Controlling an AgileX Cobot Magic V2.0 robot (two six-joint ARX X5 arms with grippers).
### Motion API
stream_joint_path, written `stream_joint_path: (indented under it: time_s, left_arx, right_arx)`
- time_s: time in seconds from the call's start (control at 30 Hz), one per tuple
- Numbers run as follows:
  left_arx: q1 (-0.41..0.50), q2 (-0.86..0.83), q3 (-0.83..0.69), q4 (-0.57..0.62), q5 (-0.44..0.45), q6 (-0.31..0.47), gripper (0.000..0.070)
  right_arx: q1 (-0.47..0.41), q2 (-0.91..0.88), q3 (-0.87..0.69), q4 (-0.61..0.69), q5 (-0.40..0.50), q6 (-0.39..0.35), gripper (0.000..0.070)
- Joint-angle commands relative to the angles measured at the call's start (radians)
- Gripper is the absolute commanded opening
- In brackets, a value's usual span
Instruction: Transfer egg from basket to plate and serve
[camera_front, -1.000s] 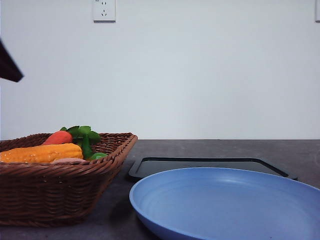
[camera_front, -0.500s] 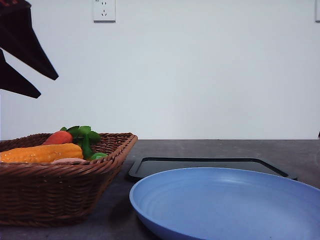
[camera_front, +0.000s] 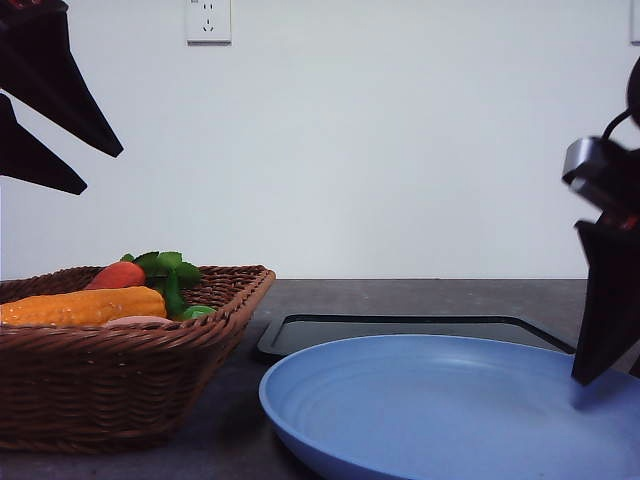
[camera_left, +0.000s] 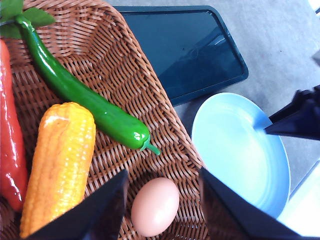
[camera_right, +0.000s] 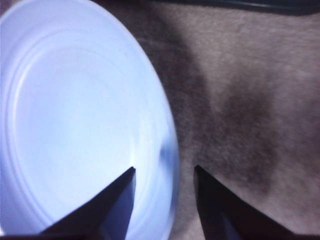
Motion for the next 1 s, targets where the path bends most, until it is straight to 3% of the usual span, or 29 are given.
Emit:
stream_joint_path:
  time_s: [0.0,0.27,0.53,0.67,0.97]
  left_arx:
    - [-0.004,0.01,0.014,0.008,0.003,0.016,0.0292]
    - [-0.006,0.01,0.014,0.01,0.003,0.016,0.0292]
    - [-0.027,0.01,0.016,0.011,0.003,-0.012,0.036]
    - [-0.081,0.017,0.044,-0.046,-0.004,0.027,0.0397]
    - [-0.285,0.123,0.159,-0.13,-0.257,0.187,0.0398]
  right_arx:
    - [0.01,0.026,0.014,0.013,0.001,0.011,0.0157]
    - [0.019,0.045,0.014,0.019,0.004,0.011,0.0001]
    - [0.001,-0.019,0.016,-0.08,-0.016,0.018,0.0]
    - [-0.016,-0.099,0.016,-0.162,-0.04,0.015,0.0]
    - [-0.052,-0.299,0.016,-0.268,-0.049,0.011,0.0]
